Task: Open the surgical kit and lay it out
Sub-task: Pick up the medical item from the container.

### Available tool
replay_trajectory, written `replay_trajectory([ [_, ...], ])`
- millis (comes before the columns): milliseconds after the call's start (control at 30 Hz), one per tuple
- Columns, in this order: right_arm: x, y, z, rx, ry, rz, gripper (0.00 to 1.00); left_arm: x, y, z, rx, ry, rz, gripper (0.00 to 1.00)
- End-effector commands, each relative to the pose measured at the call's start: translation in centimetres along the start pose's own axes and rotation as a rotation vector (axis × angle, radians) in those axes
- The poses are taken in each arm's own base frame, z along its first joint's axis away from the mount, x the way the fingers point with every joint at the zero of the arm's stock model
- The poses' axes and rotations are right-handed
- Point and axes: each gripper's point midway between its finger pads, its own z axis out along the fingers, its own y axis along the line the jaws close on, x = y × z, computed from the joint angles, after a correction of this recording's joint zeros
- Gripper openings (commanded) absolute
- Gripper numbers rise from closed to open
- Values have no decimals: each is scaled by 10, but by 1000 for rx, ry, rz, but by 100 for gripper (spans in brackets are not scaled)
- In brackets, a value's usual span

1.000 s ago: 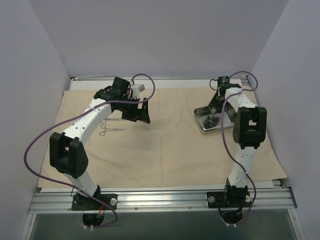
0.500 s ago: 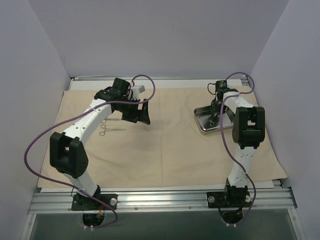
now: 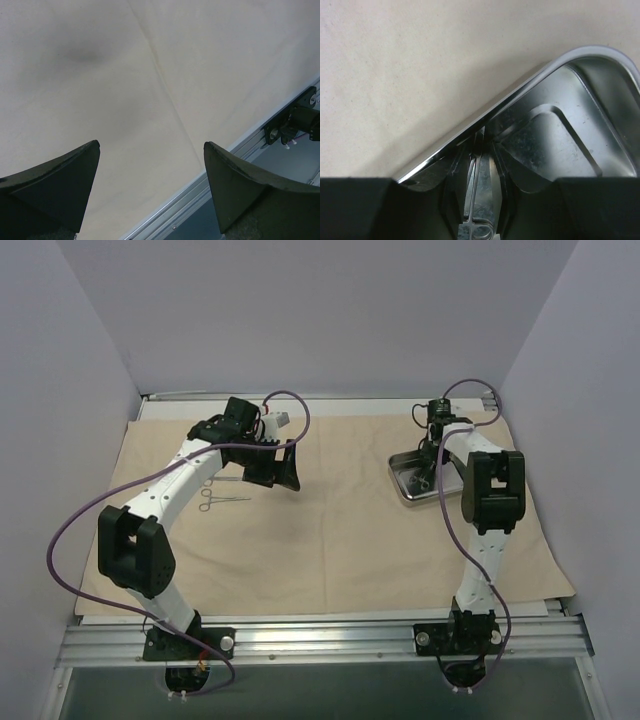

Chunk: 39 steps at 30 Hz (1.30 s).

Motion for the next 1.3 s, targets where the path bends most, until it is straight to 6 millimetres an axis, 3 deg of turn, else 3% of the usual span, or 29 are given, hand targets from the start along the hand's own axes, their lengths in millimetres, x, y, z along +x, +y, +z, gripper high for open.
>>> replay_trajectory([
  [0, 24, -8, 20, 46, 92, -88, 23, -3, -11, -14, 31, -39, 35, 94],
  [200, 46, -13, 23, 31, 181, -103, 7, -2, -11, -14, 30, -42, 41, 94],
  [367, 51, -16, 4, 26, 199, -64, 0, -3, -12, -15, 33, -45, 38, 94],
  [533, 27, -21, -35, 14, 121, -17, 0, -5, -17, -15, 45, -54, 10, 94],
  [800, -2, -38, -62, -42, 64, 90, 0, -8, -33, -10, 79, -60, -12, 94],
  [1033, -8, -32, -78, -98, 46, 124, 0, -16, -43, -9, 106, -77, -12, 94],
  [1267, -23, 11, -121, -262, 17, 124, 0, -27, -74, 0, 270, -97, -23, 96],
])
